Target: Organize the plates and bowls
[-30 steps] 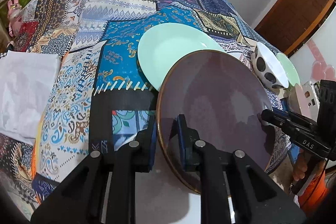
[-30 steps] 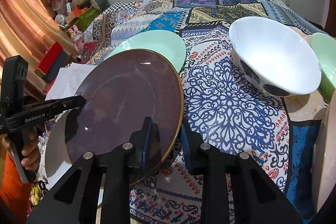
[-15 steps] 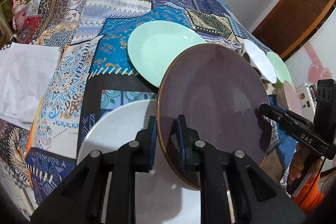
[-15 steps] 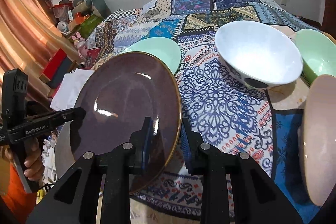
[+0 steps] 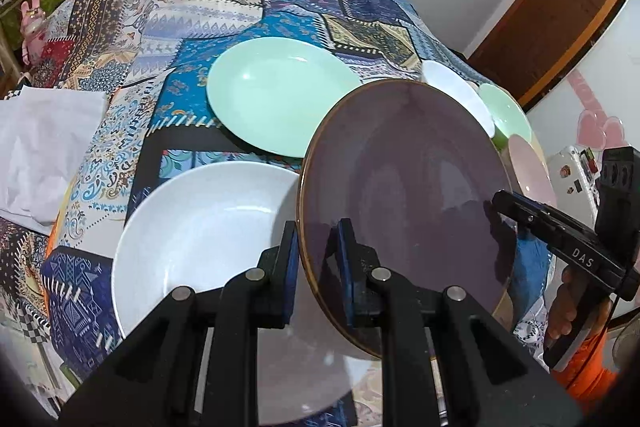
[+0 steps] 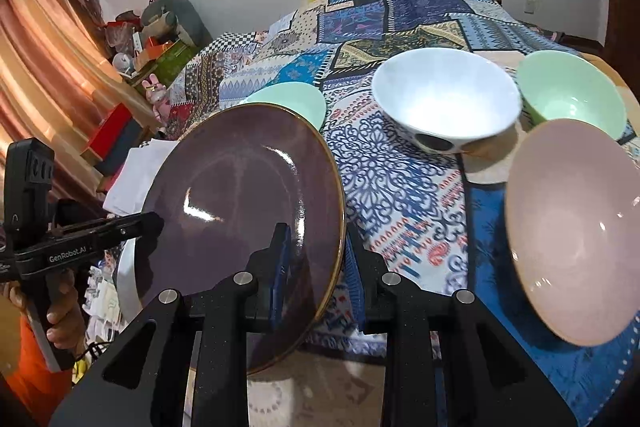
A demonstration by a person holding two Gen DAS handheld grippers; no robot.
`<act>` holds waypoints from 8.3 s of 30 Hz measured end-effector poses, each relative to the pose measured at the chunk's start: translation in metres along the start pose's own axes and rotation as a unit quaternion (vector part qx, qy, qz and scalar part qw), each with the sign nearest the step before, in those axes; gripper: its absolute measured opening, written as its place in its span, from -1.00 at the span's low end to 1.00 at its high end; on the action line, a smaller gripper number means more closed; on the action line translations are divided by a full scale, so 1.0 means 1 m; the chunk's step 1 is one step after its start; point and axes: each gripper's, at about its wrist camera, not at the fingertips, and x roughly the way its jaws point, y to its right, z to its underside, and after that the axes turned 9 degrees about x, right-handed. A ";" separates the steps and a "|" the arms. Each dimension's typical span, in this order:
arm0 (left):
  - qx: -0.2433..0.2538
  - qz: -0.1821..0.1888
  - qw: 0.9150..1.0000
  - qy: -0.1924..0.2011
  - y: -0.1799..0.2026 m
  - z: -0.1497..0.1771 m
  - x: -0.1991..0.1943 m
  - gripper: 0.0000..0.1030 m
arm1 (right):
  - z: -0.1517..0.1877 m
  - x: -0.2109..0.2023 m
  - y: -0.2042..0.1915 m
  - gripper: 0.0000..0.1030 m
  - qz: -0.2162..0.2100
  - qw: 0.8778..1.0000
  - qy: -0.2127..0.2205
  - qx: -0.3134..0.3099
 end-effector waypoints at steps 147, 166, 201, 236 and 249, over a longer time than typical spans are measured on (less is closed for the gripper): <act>-0.065 -0.040 0.997 -0.018 -0.077 0.107 -0.021 -0.43 | -0.001 0.152 -0.103 -0.57 -0.001 0.956 -0.231 -0.180; -0.100 -0.057 0.993 -0.021 -0.084 0.109 -0.023 -0.42 | 0.004 0.130 -0.104 -0.56 -0.015 0.968 -0.191 -0.160; -0.045 -0.045 0.998 0.016 -0.017 0.055 -0.045 -0.42 | -0.017 0.036 -0.057 -0.56 -0.030 0.992 -0.083 -0.095; 0.033 -0.012 0.998 -0.045 0.085 0.030 0.015 -0.42 | 0.009 -0.015 0.052 -0.56 0.002 0.998 -0.069 0.002; 0.046 -0.009 0.997 -0.069 0.093 0.030 0.037 -0.41 | 0.017 -0.011 0.072 -0.56 0.003 0.996 -0.088 0.025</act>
